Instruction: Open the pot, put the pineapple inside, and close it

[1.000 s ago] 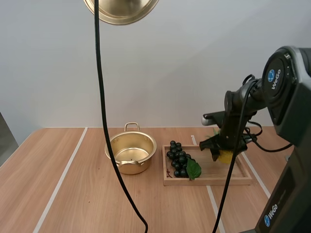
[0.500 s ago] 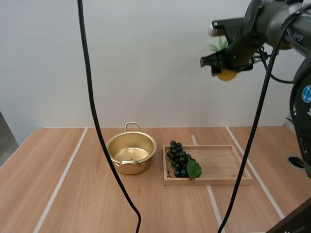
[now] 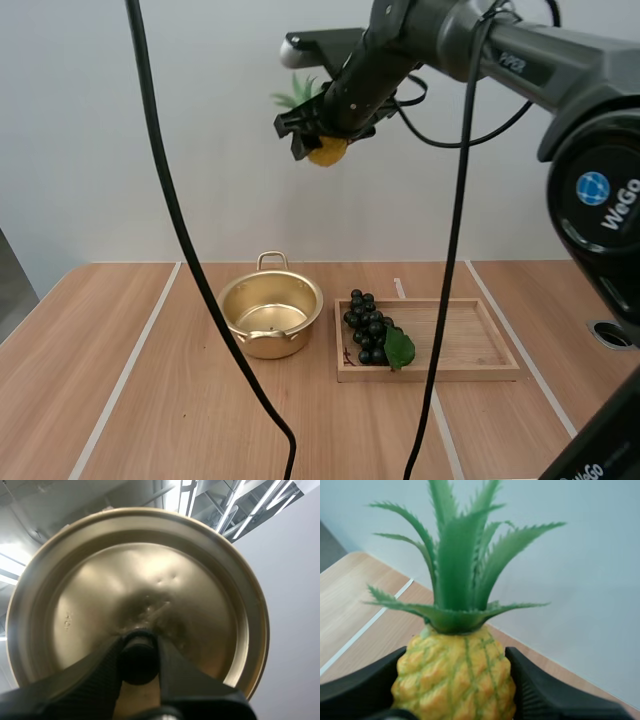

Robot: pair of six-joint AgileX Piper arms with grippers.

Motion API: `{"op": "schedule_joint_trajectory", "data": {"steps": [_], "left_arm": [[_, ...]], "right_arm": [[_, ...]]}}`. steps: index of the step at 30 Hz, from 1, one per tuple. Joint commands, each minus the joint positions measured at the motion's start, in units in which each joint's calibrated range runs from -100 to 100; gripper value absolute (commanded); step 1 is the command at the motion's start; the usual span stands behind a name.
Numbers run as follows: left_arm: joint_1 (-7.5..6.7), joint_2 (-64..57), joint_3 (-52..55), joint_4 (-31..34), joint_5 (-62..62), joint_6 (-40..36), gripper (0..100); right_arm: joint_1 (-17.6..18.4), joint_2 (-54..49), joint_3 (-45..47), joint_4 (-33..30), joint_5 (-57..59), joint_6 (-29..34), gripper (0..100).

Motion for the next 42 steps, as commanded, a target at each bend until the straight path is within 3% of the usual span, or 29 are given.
{"op": "schedule_joint_trajectory", "data": {"steps": [1, 11, 26, 42], "left_arm": [[-0.02, -0.5, -0.6, 2.3, 2.8, -0.7, 0], [-0.02, -0.7, -0.6, 5.8, 12.9, -0.7, 0], [-0.02, -0.5, -0.6, 6.1, 14.7, -0.7, 0], [-0.02, 0.3, -0.6, 6.1, 16.7, -0.7, 0]], "right_arm": [[1.8, 3.8, -0.4, 0.3, 2.5, -0.9, 0], [4.5, 15.1, 4.8, 0.3, 4.3, -3.3, 0], [4.6, 17.5, 20.8, 1.1, -15.2, -7.4, 0], [4.6, 22.8, 22.5, 1.1, -20.1, -7.6, 0]]}}
